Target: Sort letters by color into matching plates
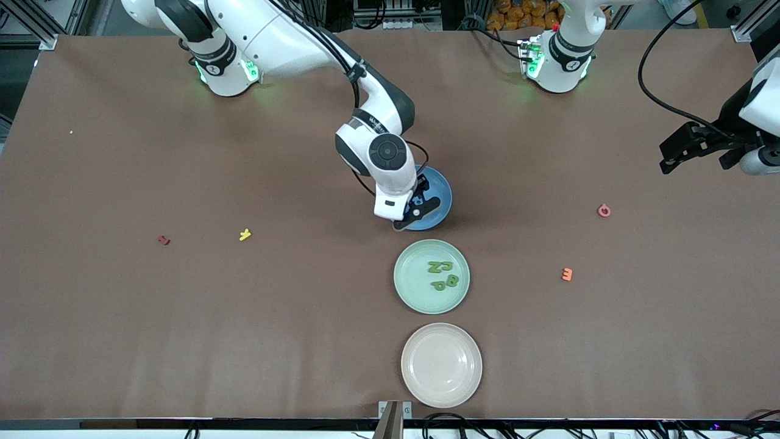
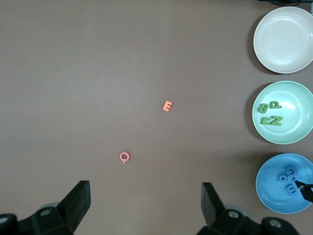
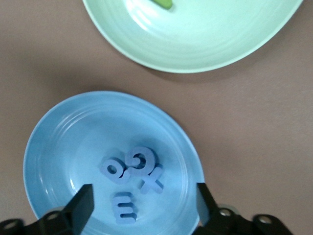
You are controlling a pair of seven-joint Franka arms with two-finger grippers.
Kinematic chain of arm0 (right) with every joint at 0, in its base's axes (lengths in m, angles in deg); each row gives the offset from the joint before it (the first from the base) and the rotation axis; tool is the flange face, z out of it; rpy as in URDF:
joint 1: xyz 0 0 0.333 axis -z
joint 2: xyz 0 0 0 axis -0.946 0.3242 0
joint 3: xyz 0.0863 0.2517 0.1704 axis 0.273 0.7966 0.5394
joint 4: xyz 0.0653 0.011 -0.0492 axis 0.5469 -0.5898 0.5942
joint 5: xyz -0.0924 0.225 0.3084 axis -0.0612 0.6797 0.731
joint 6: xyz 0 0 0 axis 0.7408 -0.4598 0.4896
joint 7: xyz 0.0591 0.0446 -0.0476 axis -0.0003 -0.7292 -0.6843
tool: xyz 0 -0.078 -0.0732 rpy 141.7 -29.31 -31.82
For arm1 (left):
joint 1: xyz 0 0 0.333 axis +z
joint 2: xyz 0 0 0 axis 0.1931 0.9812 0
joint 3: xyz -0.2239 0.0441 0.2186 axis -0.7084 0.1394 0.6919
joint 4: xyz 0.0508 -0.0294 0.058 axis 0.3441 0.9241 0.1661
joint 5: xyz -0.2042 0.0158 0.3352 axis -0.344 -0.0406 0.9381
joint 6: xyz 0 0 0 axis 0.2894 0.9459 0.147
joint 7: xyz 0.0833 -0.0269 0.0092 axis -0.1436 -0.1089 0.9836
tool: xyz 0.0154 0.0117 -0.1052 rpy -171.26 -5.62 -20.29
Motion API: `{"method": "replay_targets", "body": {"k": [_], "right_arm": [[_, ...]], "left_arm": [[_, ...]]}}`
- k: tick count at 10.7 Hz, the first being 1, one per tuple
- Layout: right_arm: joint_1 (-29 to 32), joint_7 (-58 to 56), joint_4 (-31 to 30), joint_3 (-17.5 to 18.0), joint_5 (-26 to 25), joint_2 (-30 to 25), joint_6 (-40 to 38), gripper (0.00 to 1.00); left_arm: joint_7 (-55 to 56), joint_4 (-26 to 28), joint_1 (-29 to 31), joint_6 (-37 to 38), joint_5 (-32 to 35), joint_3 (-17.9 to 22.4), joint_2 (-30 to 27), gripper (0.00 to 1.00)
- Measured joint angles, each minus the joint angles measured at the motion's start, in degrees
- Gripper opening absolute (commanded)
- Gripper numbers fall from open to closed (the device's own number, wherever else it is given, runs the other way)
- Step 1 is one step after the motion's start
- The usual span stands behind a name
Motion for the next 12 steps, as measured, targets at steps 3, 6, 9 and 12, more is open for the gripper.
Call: {"method": "replay_targets", "body": {"k": [3, 6, 9, 12], "right_arm": [[2.7, -4.4, 1.8, -3.1, -0.2, -1.2, -4.4, 1.00], [12.3, -14.9, 2.5, -7.2, -0.3, -5.6, -10.5, 1.00], [22.7, -24.7, 2.6, -11.2, -0.4, -8.8, -14.2, 1.00], [30.8, -33.1, 2.8, -15.1, -0.5, -11.4, -14.3, 1.00]], "left_arm": [[0.0, 0.1, 0.0, 0.0, 0.0, 0.0, 0.0, 1.00], [-0.2, 0.3, 0.0, 0.0, 0.0, 0.0, 0.1, 1.00], [-0.6, 0.6, 0.1, 0.0, 0.0, 0.0, 0.3, 1.00], [-3.3, 0.7, 0.1, 0.0, 0.0, 0.1, 0.5, 1.00]]}}
